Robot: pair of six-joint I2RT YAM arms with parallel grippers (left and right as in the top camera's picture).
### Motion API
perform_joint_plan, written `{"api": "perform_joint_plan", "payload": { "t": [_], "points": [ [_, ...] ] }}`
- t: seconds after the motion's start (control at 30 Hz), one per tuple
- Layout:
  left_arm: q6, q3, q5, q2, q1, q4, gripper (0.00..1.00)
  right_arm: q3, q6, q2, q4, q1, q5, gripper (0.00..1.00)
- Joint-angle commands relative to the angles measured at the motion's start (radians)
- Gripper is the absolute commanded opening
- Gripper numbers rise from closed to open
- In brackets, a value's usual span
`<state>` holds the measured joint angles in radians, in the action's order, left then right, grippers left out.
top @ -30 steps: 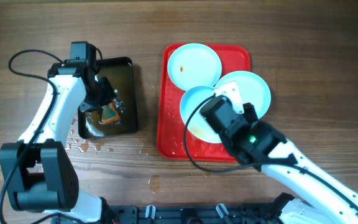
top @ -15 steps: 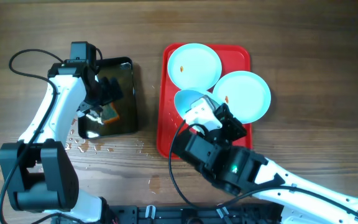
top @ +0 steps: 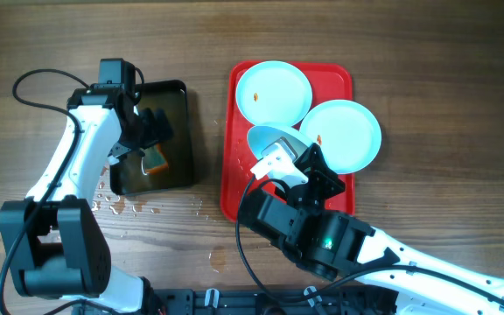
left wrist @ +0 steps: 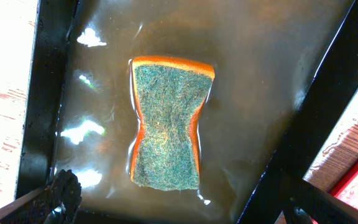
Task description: Clean dirty plates on tray and stack at the side
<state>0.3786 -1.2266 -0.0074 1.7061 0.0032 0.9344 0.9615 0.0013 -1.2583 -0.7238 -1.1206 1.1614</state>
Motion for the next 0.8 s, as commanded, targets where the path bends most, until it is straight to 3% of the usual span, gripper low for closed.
{"api": "perform_joint_plan", "payload": {
  "t": [0.0, 0.33, 0.4, 0.47, 0.53, 0.57, 0.6, 0.63, 0.7, 0.73, 0.77],
  "points": [
    [-0.005, 0.010, 0.011, -0.006, 0.006, -0.003, 1.00, 0.009, -0.001, 0.011, 0.006, -0.004, 0.040, 0.04],
    [-0.005, 0.010, 0.011, -0.006, 0.006, -0.003, 1.00, 0.008, -0.009, 0.011, 0.004, -0.001, 0.045, 0.04],
    [-0.005, 0.010, 0.011, -0.006, 0.006, -0.003, 1.00, 0.005, 0.078, 0.012, 0.019, 0.032, 0.088, 0.04],
    [-0.005, 0.010, 0.011, -0.006, 0.006, -0.003, 1.00, 0.007, -0.065, 0.011, 0.045, 0.019, -0.026, 0.04],
    [-0.005, 0.010, 0.011, -0.006, 0.006, -0.003, 1.00, 0.007, 0.014, 0.007, 0.048, 0.031, 0.128, 0.05],
    [-0.005, 0.010, 0.011, -0.006, 0.006, -0.003, 1.00, 0.007, 0.035, 0.008, 0.067, 0.042, 0.099, 0.04],
    [-0.005, 0.010, 0.011, -0.006, 0.006, -0.003, 1.00, 0.008, -0.085, 0.011, 0.084, 0.034, -0.069, 0.04],
    [-0.005, 0.010, 0.011, -0.006, 0.006, -0.003, 1.00, 0.006, -0.142, 0.008, 0.076, 0.016, -0.087, 0.04],
    [-0.005, 0.010, 0.011, -0.006, 0.006, -0.003, 1.00, 0.004, -0.066, 0.003, 0.079, 0.032, 0.064, 0.04],
    [-0.005, 0.010, 0.011, -0.006, 0.006, -0.003, 1.00, 0.005, -0.054, 0.003, 0.094, 0.049, 0.049, 0.04],
    [-0.005, 0.010, 0.011, -0.006, 0.006, -0.003, 1.00, 0.009, -0.129, 0.006, 0.103, 0.047, -0.037, 0.04]
  ]
}}
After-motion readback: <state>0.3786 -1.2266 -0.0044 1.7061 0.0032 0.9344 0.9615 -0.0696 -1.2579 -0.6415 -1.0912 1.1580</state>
